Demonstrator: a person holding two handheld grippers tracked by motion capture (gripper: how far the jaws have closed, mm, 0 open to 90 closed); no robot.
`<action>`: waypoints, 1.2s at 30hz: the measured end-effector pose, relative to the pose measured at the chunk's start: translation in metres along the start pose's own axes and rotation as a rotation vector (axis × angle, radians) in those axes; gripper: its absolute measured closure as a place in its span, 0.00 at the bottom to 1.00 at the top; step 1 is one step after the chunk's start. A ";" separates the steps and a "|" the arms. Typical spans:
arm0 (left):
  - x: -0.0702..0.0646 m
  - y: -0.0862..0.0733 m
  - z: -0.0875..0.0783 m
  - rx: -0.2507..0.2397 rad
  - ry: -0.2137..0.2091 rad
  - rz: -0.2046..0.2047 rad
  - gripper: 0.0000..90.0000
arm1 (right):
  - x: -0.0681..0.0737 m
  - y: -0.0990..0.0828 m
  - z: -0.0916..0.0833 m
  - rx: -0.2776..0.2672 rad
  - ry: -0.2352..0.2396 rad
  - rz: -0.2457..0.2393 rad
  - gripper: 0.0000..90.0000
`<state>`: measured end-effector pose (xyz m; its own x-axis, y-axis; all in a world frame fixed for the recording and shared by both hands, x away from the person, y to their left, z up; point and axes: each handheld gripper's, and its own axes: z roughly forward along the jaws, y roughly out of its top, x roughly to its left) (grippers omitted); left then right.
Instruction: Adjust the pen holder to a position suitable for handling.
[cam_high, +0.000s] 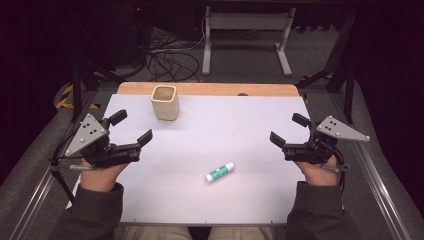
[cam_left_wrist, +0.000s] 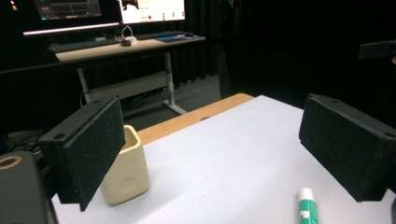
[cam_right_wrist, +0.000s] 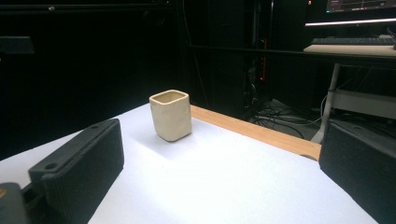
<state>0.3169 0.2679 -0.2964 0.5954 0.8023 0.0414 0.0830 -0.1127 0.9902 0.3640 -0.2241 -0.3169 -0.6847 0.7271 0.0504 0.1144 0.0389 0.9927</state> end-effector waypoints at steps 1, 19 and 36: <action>-0.001 0.000 0.001 0.005 -0.003 0.001 0.09 | 0.000 0.000 0.000 0.001 0.000 0.000 0.01; -0.027 -0.008 0.034 0.108 -0.073 0.025 0.12 | -0.003 0.004 -0.010 0.008 -0.019 0.000 0.01; -0.057 -0.016 0.081 0.229 -0.158 0.036 0.15 | -0.012 0.009 -0.024 0.008 -0.051 0.012 0.01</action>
<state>0.3468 0.1768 -0.3258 0.7168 0.6964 0.0366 0.2276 -0.2832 0.9317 0.3555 -0.2490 -0.3063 -0.6456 0.7615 0.0568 0.1287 0.0352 0.9911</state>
